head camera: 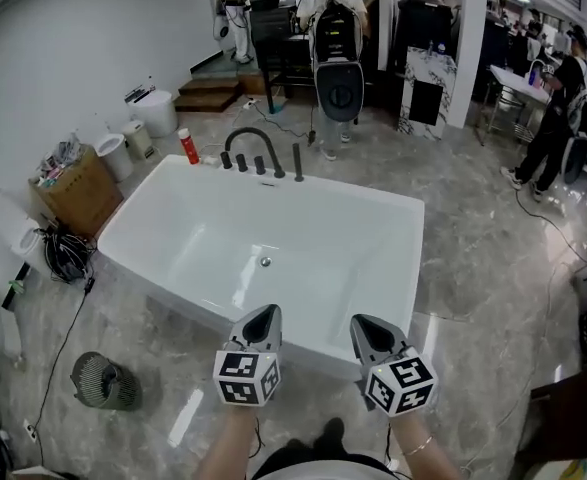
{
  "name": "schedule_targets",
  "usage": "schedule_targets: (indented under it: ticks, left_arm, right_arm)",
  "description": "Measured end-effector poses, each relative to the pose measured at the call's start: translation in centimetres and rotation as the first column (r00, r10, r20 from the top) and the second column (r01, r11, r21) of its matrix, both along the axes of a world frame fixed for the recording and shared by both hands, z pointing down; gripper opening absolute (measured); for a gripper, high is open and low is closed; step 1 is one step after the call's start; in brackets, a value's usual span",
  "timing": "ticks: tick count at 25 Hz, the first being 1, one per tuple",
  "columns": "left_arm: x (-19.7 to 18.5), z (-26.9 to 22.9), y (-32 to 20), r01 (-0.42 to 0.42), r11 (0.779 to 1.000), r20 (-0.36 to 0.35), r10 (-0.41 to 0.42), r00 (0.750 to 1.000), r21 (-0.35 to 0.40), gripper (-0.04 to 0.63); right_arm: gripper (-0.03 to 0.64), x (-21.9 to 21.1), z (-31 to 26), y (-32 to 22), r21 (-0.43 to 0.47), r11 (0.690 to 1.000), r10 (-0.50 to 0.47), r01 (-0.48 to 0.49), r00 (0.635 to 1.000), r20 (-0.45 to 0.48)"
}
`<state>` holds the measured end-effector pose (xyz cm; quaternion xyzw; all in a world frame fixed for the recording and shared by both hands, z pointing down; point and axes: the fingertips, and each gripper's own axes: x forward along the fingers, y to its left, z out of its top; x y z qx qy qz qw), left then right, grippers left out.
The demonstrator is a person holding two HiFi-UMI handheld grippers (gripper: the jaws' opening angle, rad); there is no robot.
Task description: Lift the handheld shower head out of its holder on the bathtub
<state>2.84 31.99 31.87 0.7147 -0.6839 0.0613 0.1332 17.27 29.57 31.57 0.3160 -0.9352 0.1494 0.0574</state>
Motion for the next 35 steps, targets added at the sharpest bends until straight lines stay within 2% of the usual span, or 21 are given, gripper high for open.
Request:
schedule_targets:
  ticks: [14, 20, 27, 31, 35]
  left_arm:
    - [1.1, -0.3, -5.5, 0.07, 0.997, 0.024, -0.07, 0.997, -0.011, 0.021]
    - [-0.5, 1.2, -7.5, 0.065, 0.997, 0.017, -0.064, 0.998, -0.03, 0.021]
    - [-6.9, 3.6, -13.3, 0.052, 0.997, 0.0, -0.052, 0.999, -0.056, 0.023]
    - [-11.8, 4.7, -18.9, 0.04, 0.997, -0.006, -0.04, 0.999, -0.064, 0.023]
    - [-18.1, 6.7, -25.0, 0.018, 0.997, -0.002, -0.018, 1.0, -0.081, 0.023]
  right_arm:
    - [0.006, 1.0, 0.2, -4.3, -0.01, 0.998, -0.066, 0.066, 0.998, 0.023]
    - [0.006, -1.3, 1.2, -6.3, -0.027, 0.996, -0.081, 0.081, 0.997, 0.012]
    - [0.008, -7.8, 2.9, -12.9, -0.043, 0.997, -0.071, 0.07, 0.997, -0.01]
    - [0.008, -12.4, 3.7, -19.2, -0.047, 0.998, -0.05, 0.048, 0.998, -0.03]
    - [0.015, -19.0, 5.6, -26.5, -0.057, 0.998, -0.027, 0.024, 0.999, -0.045]
